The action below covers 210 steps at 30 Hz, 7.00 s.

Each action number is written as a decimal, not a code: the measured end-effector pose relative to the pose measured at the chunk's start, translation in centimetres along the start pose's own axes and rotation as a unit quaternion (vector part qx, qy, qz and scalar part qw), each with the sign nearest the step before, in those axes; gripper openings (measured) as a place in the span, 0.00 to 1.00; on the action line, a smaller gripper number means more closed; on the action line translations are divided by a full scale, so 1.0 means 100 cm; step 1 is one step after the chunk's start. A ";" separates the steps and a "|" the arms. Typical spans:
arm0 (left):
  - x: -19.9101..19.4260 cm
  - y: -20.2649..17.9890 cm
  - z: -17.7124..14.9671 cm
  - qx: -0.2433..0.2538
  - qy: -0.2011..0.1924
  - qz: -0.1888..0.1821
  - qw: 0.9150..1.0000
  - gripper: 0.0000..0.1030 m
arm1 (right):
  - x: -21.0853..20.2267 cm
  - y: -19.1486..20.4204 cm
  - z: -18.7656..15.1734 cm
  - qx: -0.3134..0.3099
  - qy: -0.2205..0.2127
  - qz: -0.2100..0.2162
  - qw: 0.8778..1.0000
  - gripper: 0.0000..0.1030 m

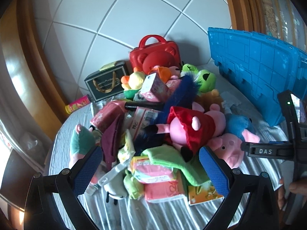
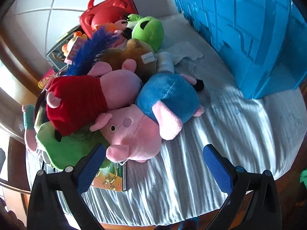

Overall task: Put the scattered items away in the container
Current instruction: 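Grasp the red-dressed pig with the left tool while the right tool grasps the blue-dressed pig, then lift both pigs and carry them over the blue crate, releasing them inside, then withdraw both tools from the crate back toward the toy pile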

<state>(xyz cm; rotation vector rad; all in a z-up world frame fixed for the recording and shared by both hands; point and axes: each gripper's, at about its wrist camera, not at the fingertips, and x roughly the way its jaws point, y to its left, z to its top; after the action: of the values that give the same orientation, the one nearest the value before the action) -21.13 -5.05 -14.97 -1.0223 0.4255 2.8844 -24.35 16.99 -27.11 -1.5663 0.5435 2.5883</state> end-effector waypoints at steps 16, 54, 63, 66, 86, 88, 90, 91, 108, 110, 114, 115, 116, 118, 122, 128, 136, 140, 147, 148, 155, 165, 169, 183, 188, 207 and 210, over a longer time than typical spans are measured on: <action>0.053 -0.011 0.038 0.074 0.002 -0.055 0.996 0.99 | 0.084 -0.011 0.046 0.154 0.085 0.002 0.984 1.00; 0.147 -0.107 0.017 0.387 0.087 -0.206 0.895 0.65 | 0.017 -0.020 0.039 0.081 -0.029 -0.055 0.995 0.68; 0.084 -0.051 0.063 0.241 0.023 -0.232 0.942 0.65 | -0.062 0.006 0.040 0.040 -0.111 -0.055 0.991 0.68; 0.063 -0.032 0.085 0.199 -0.010 -0.231 0.952 0.65 | -0.093 0.019 0.047 0.022 -0.146 -0.053 0.988 0.68; -0.062 -0.021 0.173 0.052 -0.148 -0.217 0.963 0.66 | -0.237 0.042 0.086 -0.077 -0.302 -0.015 0.950 0.68; -0.074 -0.044 0.186 0.047 -0.158 -0.209 0.964 0.67 | -0.253 0.022 0.094 -0.081 -0.315 -0.008 0.946 0.68; -0.085 -0.073 0.201 0.039 -0.165 -0.206 0.964 0.67 | -0.273 0.003 0.106 -0.087 -0.329 -0.008 0.940 0.68; -0.090 -0.090 0.208 0.033 -0.168 -0.206 0.963 0.67 | -0.284 -0.012 0.112 -0.090 -0.336 -0.011 0.937 0.68; -0.111 -0.310 0.307 0.015 -0.149 -0.218 0.964 0.68 | -0.342 -0.233 0.214 -0.074 -0.340 -0.051 0.936 0.68; -0.107 -0.326 0.317 0.017 -0.144 -0.215 0.966 0.69 | -0.335 -0.246 0.227 -0.069 -0.333 -0.046 0.939 0.68; -0.087 -0.348 0.333 0.019 -0.126 -0.206 0.970 0.70 | -0.314 -0.262 0.250 -0.069 -0.310 -0.047 0.947 0.68; -0.083 -0.352 0.335 0.019 -0.123 -0.205 0.971 0.71 | -0.308 -0.264 0.256 -0.068 -0.303 -0.047 0.949 0.68; -0.078 -0.356 0.337 0.019 -0.120 -0.203 0.972 0.71 | -0.303 -0.267 0.262 -0.067 -0.298 -0.046 0.951 0.68; -0.070 -0.361 0.340 0.020 -0.113 -0.201 0.973 0.72 | -0.294 -0.270 0.268 -0.064 -0.291 -0.044 0.953 0.69; -0.055 -0.372 0.344 0.021 -0.097 -0.197 0.975 0.74 | -0.280 -0.280 0.284 -0.061 -0.281 -0.041 0.957 0.69; -0.045 -0.378 0.355 0.014 -0.094 -0.188 0.978 0.78 | -0.268 -0.298 0.313 -0.039 -0.255 -0.037 0.965 0.74; -0.060 -0.378 0.360 0.015 -0.123 -0.179 0.976 0.99 | -0.268 -0.310 0.319 -0.023 -0.250 -0.043 0.967 0.76; -0.062 -0.379 0.357 0.017 -0.125 -0.178 0.976 0.99 | -0.276 -0.309 0.318 -0.030 -0.261 -0.050 0.963 0.78; -0.065 -0.371 0.345 0.012 -0.126 -0.171 0.977 0.99 | -0.287 -0.308 0.314 -0.036 -0.273 -0.054 0.960 0.79; -0.065 -0.370 0.343 0.012 -0.126 -0.170 0.977 0.99 | -0.288 -0.307 0.312 -0.039 -0.273 -0.055 0.960 0.79; -0.069 -0.358 0.325 0.003 -0.122 -0.165 0.979 0.99 | -0.295 -0.297 0.295 -0.047 -0.281 -0.048 0.957 0.79; -0.085 -0.332 0.293 -0.022 -0.131 -0.139 0.981 0.99 | -0.302 -0.280 0.261 -0.066 -0.296 -0.029 0.952 0.79; -0.092 -0.320 0.278 -0.033 -0.133 -0.129 0.982 0.99 | -0.301 -0.268 0.248 -0.084 -0.296 -0.023 0.951 0.79; -0.098 -0.226 0.223 -0.076 -0.129 -0.100 0.984 0.99 | -0.304 -0.175 0.200 -0.149 -0.319 0.049 0.934 0.79; -0.088 -0.172 0.197 -0.085 -0.119 -0.078 0.986 0.99 | -0.294 -0.125 0.187 -0.176 -0.306 0.081 0.932 0.79; -0.017 0.011 0.100 -0.068 -0.047 -0.042 0.996 0.99 | -0.149 0.057 0.124 -0.214 -0.181 0.098 0.955 0.79; -0.009 0.020 0.091 -0.072 -0.041 -0.049 0.995 0.99 | -0.124 0.063 0.116 -0.218 -0.159 0.088 0.959 0.79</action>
<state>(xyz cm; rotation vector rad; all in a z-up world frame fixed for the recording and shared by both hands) -26.26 -4.43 -7.14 -0.9090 0.1608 2.8903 -29.73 16.45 -9.79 -1.1824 0.0873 3.1775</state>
